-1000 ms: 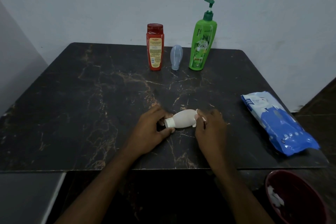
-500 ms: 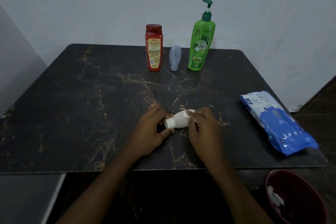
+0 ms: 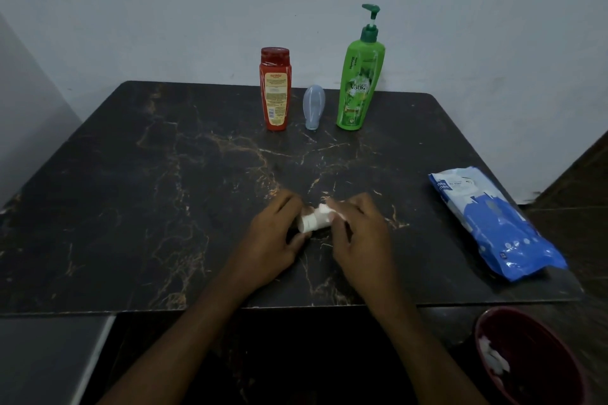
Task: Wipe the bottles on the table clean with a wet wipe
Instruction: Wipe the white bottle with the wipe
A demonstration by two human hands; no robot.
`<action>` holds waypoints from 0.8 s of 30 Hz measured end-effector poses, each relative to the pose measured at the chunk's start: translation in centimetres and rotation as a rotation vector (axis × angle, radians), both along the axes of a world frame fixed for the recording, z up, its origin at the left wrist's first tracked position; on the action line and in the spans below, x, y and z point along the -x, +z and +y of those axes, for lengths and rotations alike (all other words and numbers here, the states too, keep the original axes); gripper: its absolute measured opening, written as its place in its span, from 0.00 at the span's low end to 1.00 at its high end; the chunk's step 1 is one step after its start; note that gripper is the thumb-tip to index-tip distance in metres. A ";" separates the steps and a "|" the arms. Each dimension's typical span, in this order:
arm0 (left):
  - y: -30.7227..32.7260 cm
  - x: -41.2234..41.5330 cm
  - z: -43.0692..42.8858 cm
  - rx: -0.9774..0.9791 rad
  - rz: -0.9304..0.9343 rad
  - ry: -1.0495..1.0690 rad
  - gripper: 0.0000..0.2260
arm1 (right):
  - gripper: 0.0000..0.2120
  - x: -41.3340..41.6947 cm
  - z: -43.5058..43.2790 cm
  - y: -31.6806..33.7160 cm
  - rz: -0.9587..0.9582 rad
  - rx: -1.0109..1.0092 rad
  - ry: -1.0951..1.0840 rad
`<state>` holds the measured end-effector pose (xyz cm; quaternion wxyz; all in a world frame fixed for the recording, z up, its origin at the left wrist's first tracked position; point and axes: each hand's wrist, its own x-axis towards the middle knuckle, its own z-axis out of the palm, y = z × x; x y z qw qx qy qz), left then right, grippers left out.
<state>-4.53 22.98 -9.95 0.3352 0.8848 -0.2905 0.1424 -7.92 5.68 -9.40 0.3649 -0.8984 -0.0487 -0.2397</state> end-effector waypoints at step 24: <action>0.0 0.0 0.2 0.070 0.009 -0.016 0.15 | 0.13 0.5 1.1 -0.5 -0.064 -0.120 -0.039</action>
